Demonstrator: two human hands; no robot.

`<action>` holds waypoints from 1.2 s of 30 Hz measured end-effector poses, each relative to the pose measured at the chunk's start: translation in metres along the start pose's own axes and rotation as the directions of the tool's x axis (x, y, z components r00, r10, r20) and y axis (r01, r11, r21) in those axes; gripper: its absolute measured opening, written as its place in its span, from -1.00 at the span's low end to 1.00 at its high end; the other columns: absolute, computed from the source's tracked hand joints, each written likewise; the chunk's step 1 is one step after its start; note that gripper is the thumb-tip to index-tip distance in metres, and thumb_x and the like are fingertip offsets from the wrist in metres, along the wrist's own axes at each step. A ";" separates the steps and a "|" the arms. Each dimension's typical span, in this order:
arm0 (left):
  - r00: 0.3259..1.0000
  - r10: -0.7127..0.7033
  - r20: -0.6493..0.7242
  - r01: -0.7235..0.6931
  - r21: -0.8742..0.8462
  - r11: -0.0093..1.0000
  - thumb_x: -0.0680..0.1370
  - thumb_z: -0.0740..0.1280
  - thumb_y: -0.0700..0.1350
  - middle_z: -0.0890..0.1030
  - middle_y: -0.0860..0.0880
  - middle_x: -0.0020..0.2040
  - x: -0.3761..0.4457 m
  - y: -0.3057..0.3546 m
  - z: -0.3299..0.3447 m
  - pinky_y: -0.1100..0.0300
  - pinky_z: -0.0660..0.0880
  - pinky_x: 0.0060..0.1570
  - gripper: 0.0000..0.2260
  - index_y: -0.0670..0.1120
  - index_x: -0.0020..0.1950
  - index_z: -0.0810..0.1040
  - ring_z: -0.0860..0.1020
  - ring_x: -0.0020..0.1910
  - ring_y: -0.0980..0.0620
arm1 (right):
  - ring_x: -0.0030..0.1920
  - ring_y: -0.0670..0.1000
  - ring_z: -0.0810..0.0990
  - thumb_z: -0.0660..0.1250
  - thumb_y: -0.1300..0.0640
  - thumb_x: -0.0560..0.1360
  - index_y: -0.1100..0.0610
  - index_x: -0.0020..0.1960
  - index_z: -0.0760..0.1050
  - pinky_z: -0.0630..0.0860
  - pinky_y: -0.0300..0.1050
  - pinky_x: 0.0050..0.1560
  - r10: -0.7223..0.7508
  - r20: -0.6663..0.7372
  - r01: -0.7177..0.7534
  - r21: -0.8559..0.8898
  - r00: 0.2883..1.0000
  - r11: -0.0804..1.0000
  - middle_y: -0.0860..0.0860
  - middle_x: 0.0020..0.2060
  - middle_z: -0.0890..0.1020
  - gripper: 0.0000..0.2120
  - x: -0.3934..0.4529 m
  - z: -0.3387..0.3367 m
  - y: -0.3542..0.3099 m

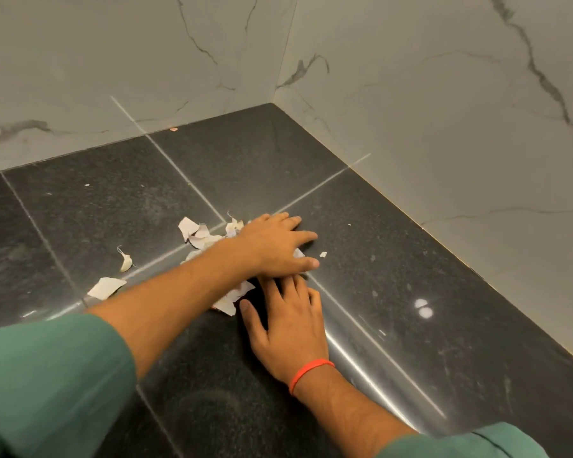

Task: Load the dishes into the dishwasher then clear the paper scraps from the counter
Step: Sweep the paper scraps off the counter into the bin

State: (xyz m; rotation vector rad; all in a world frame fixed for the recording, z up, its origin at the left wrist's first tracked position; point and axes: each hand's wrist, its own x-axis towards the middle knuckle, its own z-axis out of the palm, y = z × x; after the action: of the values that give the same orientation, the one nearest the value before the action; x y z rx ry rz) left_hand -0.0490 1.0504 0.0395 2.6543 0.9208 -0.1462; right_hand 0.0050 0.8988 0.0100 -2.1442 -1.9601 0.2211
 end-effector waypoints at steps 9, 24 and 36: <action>0.968 -0.175 -0.180 0.162 -0.087 0.983 0.56 0.31 0.23 0.39 0.07 0.52 0.014 -0.020 0.004 -0.19 0.08 0.56 -0.49 0.11 0.48 0.42 0.31 0.52 -0.03 | 0.49 -0.09 0.23 0.04 -0.27 0.62 -0.16 0.49 0.27 0.29 -0.01 0.39 -0.021 -0.005 0.021 -0.010 1.000 1.000 -0.15 0.50 0.26 -0.52 0.000 0.002 0.001; 0.846 -0.451 -0.284 0.382 -0.267 0.885 0.35 -0.06 0.59 0.09 0.01 0.65 -0.122 -0.028 0.008 -0.25 -0.30 0.52 -0.13 0.26 0.61 0.09 -0.05 0.65 -0.03 | 0.53 -0.06 0.19 0.00 -0.29 0.62 -0.14 0.51 0.27 0.25 0.06 0.45 -0.002 0.013 0.002 -0.011 1.000 1.000 -0.14 0.54 0.23 -0.48 -0.001 0.005 0.003; 0.723 -0.671 -0.167 0.590 -0.356 0.724 0.01 0.02 0.79 -0.22 -0.07 0.68 -0.175 -0.045 0.060 -0.23 -0.20 0.56 0.28 0.28 0.62 -0.26 -0.31 0.63 -0.10 | 0.54 -0.04 0.17 0.01 -0.27 0.62 -0.11 0.51 0.27 0.23 0.08 0.46 -0.003 0.034 0.003 -0.008 0.999 1.000 -0.12 0.55 0.21 -0.48 -0.001 0.004 0.004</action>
State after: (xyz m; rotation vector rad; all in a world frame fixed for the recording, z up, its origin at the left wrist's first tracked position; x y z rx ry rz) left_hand -0.2136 0.9614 0.0060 2.0154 1.7920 0.2091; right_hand 0.0075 0.8980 0.0051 -2.1565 -1.9864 0.2512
